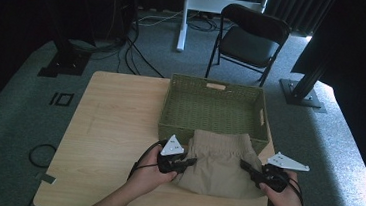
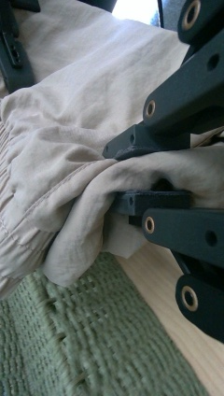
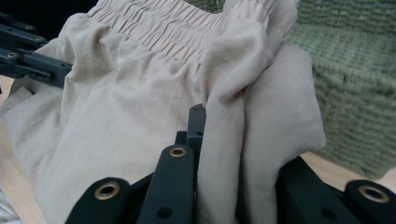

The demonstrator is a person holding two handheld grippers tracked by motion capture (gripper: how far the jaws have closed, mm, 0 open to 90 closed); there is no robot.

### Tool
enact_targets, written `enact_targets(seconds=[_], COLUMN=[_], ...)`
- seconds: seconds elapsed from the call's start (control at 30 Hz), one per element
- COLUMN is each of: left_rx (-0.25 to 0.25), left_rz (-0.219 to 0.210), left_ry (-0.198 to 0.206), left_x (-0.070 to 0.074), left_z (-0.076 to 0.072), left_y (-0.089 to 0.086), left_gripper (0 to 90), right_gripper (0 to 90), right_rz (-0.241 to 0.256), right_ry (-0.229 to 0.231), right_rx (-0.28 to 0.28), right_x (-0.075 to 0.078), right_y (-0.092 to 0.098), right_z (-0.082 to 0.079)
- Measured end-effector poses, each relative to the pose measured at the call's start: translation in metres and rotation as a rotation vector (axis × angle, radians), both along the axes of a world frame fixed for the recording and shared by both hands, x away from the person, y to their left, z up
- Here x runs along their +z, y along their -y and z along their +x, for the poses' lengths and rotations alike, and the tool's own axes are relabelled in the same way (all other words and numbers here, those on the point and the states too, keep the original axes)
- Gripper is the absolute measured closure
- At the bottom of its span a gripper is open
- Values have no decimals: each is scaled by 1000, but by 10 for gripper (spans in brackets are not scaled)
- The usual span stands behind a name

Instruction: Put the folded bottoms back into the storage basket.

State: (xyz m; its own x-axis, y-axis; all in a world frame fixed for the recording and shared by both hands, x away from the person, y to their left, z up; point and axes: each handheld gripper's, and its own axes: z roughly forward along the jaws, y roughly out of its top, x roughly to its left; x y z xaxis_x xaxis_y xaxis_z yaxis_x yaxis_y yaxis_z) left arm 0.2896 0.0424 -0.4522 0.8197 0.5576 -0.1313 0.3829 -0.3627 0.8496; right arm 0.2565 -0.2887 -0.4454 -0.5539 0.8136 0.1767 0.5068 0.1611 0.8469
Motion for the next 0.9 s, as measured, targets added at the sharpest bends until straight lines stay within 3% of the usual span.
enact_targets(seconds=[0.67, 0.9], left_rx=[-5, 7], left_rz=[-28, -37], left_ry=[74, 106], left_x=[40, 55], left_z=[23, 37], left_y=[-4, -4], left_gripper=[776, 776], right_gripper=[798, 797], right_rz=[29, 37], right_ry=[65, 68], right_rx=[-11, -16], right_x=[39, 51], right_y=[-1, -1], right_z=[20, 39])
